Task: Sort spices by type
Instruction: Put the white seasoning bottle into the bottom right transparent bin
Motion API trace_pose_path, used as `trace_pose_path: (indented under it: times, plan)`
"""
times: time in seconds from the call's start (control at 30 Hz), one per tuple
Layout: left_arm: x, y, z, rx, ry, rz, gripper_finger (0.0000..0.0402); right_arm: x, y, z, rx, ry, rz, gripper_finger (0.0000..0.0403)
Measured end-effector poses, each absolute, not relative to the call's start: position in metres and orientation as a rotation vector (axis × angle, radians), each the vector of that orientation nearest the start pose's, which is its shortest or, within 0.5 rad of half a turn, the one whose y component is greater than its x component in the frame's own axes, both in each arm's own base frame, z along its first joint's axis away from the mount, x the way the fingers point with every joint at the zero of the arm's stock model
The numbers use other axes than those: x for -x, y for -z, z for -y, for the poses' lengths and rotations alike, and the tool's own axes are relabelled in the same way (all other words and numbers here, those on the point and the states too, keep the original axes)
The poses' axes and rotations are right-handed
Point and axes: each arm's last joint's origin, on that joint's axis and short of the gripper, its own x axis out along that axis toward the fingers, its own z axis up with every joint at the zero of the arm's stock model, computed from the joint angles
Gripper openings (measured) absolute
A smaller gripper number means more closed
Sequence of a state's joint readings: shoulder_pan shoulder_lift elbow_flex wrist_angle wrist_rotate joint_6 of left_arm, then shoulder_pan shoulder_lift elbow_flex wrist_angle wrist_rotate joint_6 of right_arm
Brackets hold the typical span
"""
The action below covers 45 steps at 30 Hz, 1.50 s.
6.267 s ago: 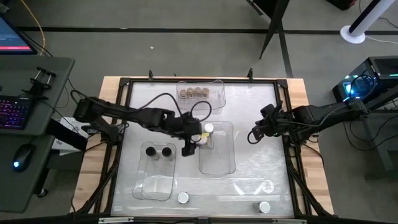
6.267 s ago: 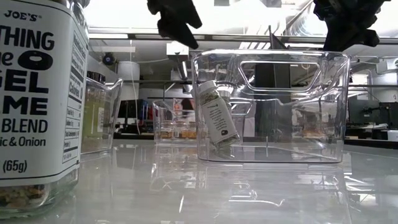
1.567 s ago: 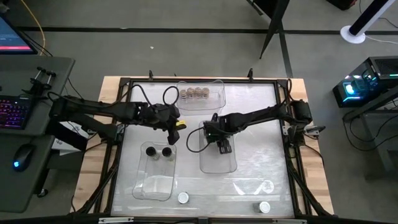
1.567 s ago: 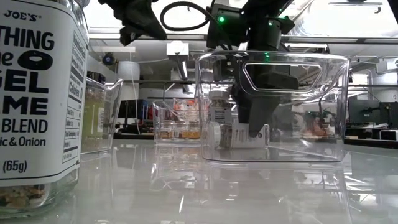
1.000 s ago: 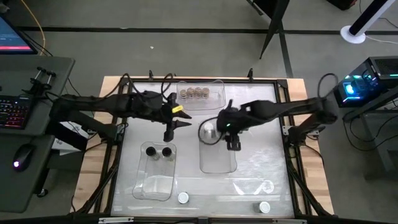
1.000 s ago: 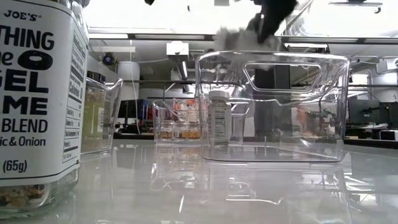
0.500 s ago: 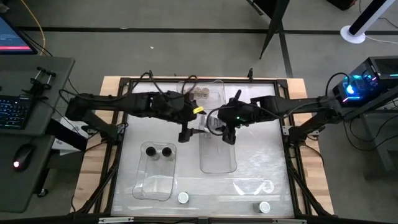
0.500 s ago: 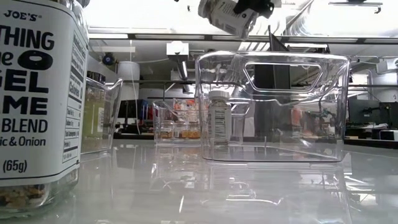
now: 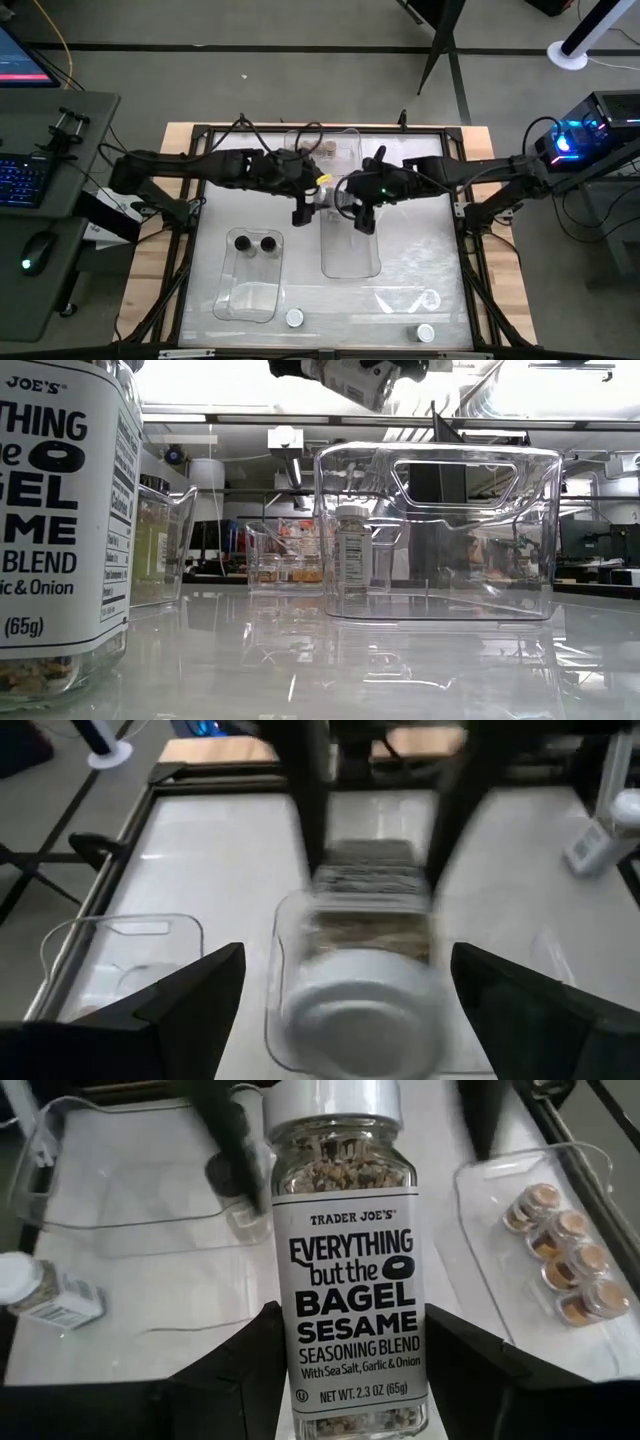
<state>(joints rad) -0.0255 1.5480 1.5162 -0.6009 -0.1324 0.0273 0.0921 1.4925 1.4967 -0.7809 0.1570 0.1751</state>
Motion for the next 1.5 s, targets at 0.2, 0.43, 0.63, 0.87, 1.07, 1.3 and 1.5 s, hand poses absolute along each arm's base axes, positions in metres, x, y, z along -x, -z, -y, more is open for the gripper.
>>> trace_pose_path:
  times: [0.2, 0.43, 0.63, 0.87, 1.07, 1.3, 1.5]
  plan:
    - [-0.337, -0.367, 0.005, -0.023, -0.033, -0.604, 0.0342, -0.314, -0.363, -0.028, -0.029, 0.147, -0.721, 0.0192]
    - [-0.34, -0.365, 0.006, -0.011, -0.023, -0.606, 0.0342, -0.315, -0.365, -0.028, -0.031, 0.143, -0.697, 0.0192]
    - [-0.341, -0.364, 0.006, 0.014, -0.031, -0.611, 0.0293, -0.315, -0.365, -0.028, -0.014, 0.135, -0.7, 0.0192]
    - [-0.341, -0.36, 0.005, 0.018, -0.054, -0.629, 0.0166, -0.316, -0.365, -0.028, -0.001, 0.12, -0.695, 0.0192]
    - [-0.339, -0.358, -0.003, 0.023, -0.072, -0.669, 0.0167, -0.315, -0.365, -0.027, -0.012, 0.173, -0.7, 0.0215]
    - [-0.325, -0.346, -0.027, 0.178, -0.184, -0.838, 0.0167, -0.292, -0.352, -0.022, -0.137, 0.335, -0.918, 0.0353]
    - [-0.352, -0.321, -0.013, 0.209, -0.017, -0.87, 0.0167, -0.262, -0.357, -0.032, -0.151, 0.436, -1.006, 0.0366]
